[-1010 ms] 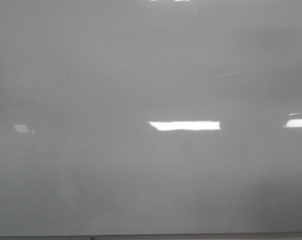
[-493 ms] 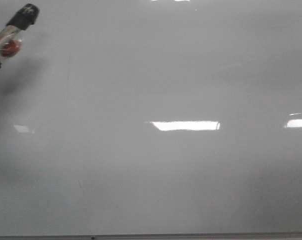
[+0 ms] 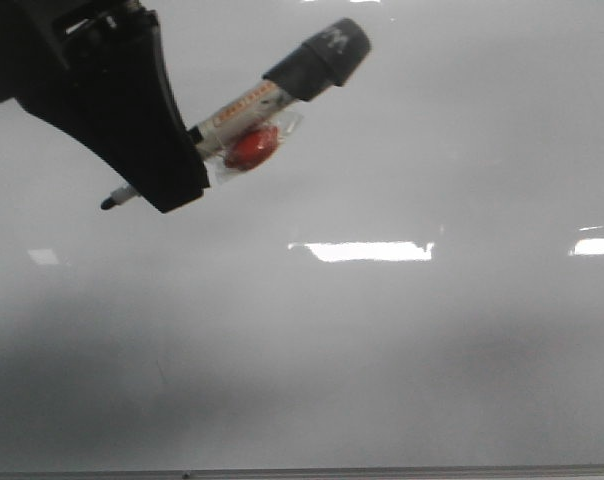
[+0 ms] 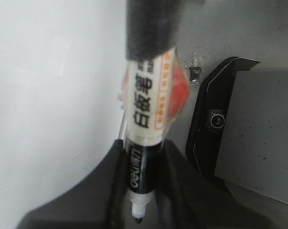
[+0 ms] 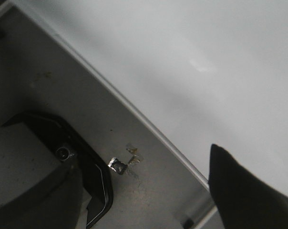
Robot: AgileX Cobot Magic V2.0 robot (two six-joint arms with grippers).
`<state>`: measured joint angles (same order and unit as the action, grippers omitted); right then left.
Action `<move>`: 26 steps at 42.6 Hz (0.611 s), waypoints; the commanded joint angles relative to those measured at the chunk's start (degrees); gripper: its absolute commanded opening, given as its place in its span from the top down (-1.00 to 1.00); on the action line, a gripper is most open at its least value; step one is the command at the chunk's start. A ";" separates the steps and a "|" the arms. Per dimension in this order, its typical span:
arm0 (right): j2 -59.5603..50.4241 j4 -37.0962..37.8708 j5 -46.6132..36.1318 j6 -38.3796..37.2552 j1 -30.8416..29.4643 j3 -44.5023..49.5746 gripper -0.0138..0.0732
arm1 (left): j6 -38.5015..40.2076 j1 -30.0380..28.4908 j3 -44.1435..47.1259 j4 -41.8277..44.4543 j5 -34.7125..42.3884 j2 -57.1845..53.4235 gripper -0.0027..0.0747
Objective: Write number 8 on whiteboard
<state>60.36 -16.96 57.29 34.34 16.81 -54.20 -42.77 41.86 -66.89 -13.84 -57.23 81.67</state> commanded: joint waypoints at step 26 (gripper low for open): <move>9.28 -13.89 -4.89 16.91 19.34 -7.32 -0.42 | -0.58 7.49 -1.97 -1.12 1.43 -1.33 0.98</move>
<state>70.05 -28.71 54.81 50.72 35.81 -59.34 -43.21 48.85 -66.89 -13.73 -57.27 81.88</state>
